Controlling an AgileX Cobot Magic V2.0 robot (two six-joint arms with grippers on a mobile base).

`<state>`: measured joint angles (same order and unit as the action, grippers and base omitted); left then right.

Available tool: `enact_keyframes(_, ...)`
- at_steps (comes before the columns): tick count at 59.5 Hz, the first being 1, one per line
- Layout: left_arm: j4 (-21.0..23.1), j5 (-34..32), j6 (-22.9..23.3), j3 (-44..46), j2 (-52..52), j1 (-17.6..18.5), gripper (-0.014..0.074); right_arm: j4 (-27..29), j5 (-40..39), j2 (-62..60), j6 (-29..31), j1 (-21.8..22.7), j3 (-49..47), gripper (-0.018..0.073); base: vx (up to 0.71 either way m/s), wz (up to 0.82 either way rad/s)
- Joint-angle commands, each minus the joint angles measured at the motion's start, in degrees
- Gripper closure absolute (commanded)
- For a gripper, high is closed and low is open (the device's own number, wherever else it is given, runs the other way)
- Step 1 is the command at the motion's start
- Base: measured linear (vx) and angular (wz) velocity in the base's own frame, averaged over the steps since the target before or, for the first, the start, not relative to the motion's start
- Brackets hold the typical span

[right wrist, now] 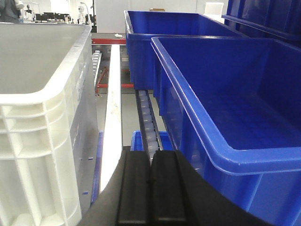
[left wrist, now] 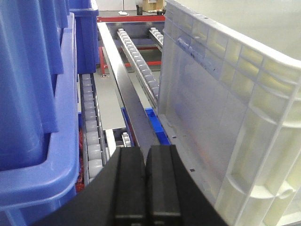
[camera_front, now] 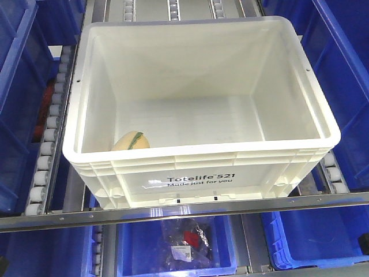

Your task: Place moving items into box and shelve

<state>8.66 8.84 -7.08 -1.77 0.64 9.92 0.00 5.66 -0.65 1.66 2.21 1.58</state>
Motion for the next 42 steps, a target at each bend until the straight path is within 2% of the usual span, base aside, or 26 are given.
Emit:
enact_keyframes(1,0.7,-4.8,0.5,-0.9,0.8,-0.2,0.0603,-0.8,-4.7,-0.9,0.5,0.4,0.4,0.0568,0.00,0.00)
enact_keyframes(42,0.7,-4.8,0.5,-0.9,0.8,-0.2,0.0603,-0.8,-4.6,-0.9,0.5,0.4,0.4,0.0568,0.00,0.00)
